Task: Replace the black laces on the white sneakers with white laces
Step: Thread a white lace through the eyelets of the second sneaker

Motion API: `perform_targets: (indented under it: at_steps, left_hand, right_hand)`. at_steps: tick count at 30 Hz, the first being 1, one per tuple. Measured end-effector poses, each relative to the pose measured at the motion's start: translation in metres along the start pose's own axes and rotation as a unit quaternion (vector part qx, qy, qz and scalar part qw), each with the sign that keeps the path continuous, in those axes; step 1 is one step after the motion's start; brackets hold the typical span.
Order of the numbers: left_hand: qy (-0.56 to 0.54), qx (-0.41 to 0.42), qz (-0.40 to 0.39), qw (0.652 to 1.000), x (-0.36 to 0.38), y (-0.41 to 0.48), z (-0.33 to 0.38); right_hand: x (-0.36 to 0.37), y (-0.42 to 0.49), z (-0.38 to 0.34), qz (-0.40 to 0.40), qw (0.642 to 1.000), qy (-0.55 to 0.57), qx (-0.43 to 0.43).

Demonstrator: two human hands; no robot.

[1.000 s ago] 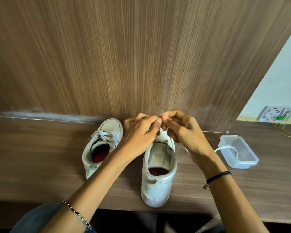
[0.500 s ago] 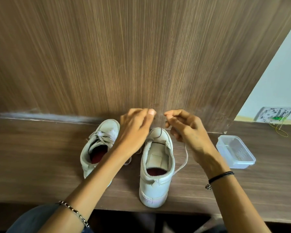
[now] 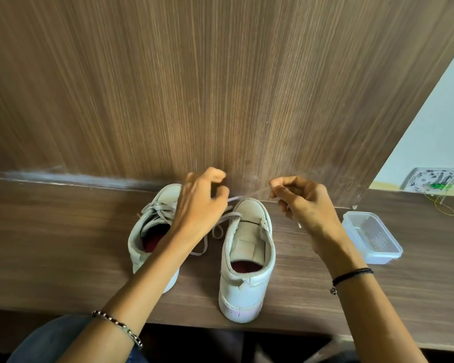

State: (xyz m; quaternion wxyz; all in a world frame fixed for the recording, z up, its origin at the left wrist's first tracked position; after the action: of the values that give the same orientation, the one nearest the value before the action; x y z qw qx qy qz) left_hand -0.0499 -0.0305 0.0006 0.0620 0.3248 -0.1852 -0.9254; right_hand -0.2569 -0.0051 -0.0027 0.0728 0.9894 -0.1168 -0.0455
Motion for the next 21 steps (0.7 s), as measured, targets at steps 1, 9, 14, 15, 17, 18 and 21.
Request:
perform_targets:
  at_steps: [1, 9, 14, 15, 17, 18, 21]
  left_hand:
    - [-0.039, 0.023, -0.025, 0.999, 0.003, -0.003, 0.008]
    - [-0.2, -0.03, -0.164, 0.965, 0.029, -0.011, 0.022]
    - [-0.2, 0.017, -0.14, 0.97, 0.022, -0.006, 0.011]
    - [-0.2, 0.021, -0.125, 0.972, 0.02, -0.004, 0.008]
    - [-0.195, 0.028, -0.095, 0.976, 0.016, 0.001, 0.003]
    - [-0.186, 0.033, -0.085, 0.978, 0.014, 0.004, 0.0]
    - [-0.19, 0.041, -0.123, 0.973, 0.013, 0.005, 0.0]
  right_hand:
    - [0.005, -0.002, -0.002, -0.021, 1.0, 0.004, -0.002]
    - [0.021, -0.007, -0.006, -0.11, 0.994, 0.01, 0.001]
    - [0.003, -0.001, -0.003, -0.06, 0.998, 0.015, 0.007]
    - [-0.001, -0.001, -0.002, -0.046, 0.999, 0.02, 0.005]
    - [-0.008, 0.001, -0.001, -0.021, 0.999, 0.031, 0.001]
    - [-0.01, 0.002, 0.001, -0.015, 0.999, 0.033, 0.0]
    - [-0.007, 0.001, 0.002, -0.039, 0.999, 0.029, 0.003]
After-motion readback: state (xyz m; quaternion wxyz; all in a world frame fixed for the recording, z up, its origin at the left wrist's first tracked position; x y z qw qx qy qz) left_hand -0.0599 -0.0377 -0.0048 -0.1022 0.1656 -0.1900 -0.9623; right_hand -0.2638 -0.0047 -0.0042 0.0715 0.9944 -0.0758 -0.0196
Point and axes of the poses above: each hand's wrist, its own y-axis towards the middle knuckle, its own x-axis out of the palm, z = x × y, the point moved 2 cm from there along y, towards the middle knuckle, and after that the axes turned 4 degrees about z, right-handed, at the moved point
